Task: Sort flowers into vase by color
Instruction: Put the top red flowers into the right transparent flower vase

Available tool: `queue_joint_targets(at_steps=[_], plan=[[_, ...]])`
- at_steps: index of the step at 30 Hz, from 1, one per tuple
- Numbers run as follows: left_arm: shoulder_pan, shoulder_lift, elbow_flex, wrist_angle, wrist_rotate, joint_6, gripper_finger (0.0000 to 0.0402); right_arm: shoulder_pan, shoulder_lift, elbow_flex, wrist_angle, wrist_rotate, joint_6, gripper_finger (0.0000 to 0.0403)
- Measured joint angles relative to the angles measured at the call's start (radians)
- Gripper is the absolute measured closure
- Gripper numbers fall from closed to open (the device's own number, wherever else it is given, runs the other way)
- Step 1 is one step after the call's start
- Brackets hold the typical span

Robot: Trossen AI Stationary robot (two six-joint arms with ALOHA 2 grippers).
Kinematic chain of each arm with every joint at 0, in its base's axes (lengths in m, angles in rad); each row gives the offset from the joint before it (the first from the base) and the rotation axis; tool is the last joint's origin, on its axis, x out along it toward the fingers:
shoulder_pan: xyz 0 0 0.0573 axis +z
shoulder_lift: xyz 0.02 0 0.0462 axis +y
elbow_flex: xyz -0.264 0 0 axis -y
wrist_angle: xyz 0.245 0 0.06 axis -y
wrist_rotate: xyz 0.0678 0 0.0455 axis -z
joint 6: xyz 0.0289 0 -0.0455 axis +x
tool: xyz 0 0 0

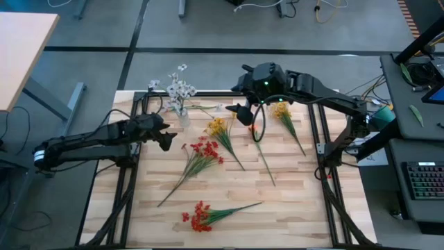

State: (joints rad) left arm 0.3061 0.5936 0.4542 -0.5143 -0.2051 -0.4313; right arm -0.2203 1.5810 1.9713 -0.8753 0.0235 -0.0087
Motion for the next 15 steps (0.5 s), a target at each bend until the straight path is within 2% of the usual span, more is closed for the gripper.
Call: queue_joint_targets(at_steps=[10,15], plan=[[-0.135,0.045,0.1,-0.095,-0.004,-0.171,0.0127,0.011,-0.079,0.0,-0.308,-0.004,0.163,0.006],[-0.295,0.129,0.103,-0.095,-0.02,-0.259,0.0127,0.038,-0.107,0.0,-0.428,0.003,0.24,0.006]])
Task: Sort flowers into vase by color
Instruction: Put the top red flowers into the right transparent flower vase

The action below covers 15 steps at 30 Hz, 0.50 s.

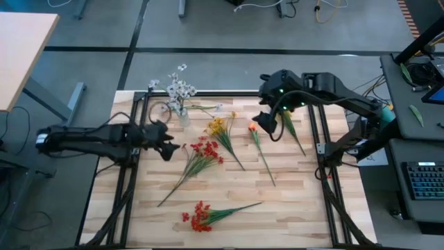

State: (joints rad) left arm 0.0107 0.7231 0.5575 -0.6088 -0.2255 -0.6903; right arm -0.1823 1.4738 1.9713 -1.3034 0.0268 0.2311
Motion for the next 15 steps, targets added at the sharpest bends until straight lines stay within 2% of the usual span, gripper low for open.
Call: queue_joint_targets(at_steps=[8,12,15], plan=[[-0.325,0.174,0.033,0.004,-0.163,-0.236,0.0127,0.057,-0.018,0.0,-0.108,0.001,0.093,0.006],[-0.48,0.317,0.059,0.054,-0.283,-0.305,0.0127,0.092,-0.026,-0.002,-0.159,0.001,0.142,0.006],[-0.561,0.449,0.081,0.109,-0.327,-0.339,0.0127,0.123,-0.029,-0.007,-0.163,0.001,0.17,0.006]])
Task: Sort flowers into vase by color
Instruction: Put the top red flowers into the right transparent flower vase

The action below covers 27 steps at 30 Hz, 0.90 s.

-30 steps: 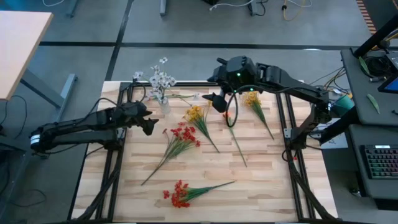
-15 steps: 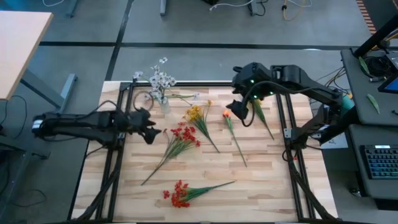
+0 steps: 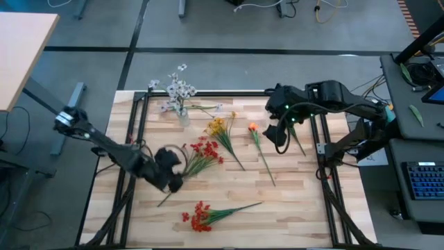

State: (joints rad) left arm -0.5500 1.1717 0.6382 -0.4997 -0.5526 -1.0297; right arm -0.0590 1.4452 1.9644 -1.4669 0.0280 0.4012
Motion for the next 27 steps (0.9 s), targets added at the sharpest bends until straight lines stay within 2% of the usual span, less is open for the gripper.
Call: queue_joint_targets(at_steps=[6,11,14,20,27], plan=[[-0.098,0.28,0.117,-0.06,-0.034,-0.039,0.0129,0.065,-0.001,-0.001,0.001,0.0,0.042,0.006],[-0.104,0.486,0.228,-0.252,-0.042,-0.145,0.0142,0.116,0.001,-0.001,0.002,0.001,0.066,0.006],[-0.104,0.576,0.269,-0.278,-0.035,-0.162,0.0158,0.144,0.002,-0.001,0.002,0.001,0.071,0.006],[-0.103,0.635,0.286,-0.27,-0.033,-0.225,0.0214,0.192,0.002,-0.001,0.002,0.031,0.071,0.006],[-0.099,0.617,0.267,-0.279,-0.025,-0.248,0.0334,0.226,0.002,-0.002,-0.035,0.052,0.052,0.006]])
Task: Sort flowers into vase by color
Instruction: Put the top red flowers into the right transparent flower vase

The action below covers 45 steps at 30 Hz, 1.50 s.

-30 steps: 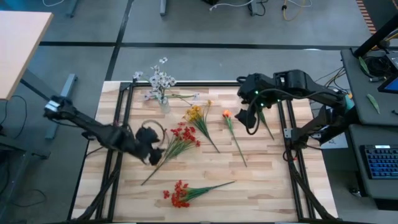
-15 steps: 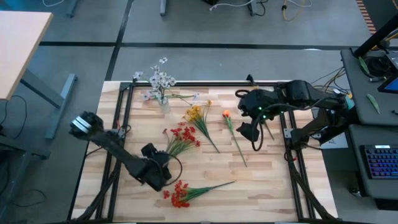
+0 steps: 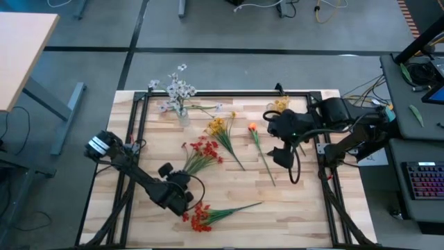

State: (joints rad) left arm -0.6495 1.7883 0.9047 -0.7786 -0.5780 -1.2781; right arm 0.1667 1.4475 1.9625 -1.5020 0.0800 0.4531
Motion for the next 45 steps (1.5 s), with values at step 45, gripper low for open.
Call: queue_joint_targets(at_steps=[45], plan=[[0.186,-0.372,-0.295,1.732,-0.148,1.425,0.0402,0.006,-0.218,-1.436,2.303,0.044,-0.416,0.0076]])
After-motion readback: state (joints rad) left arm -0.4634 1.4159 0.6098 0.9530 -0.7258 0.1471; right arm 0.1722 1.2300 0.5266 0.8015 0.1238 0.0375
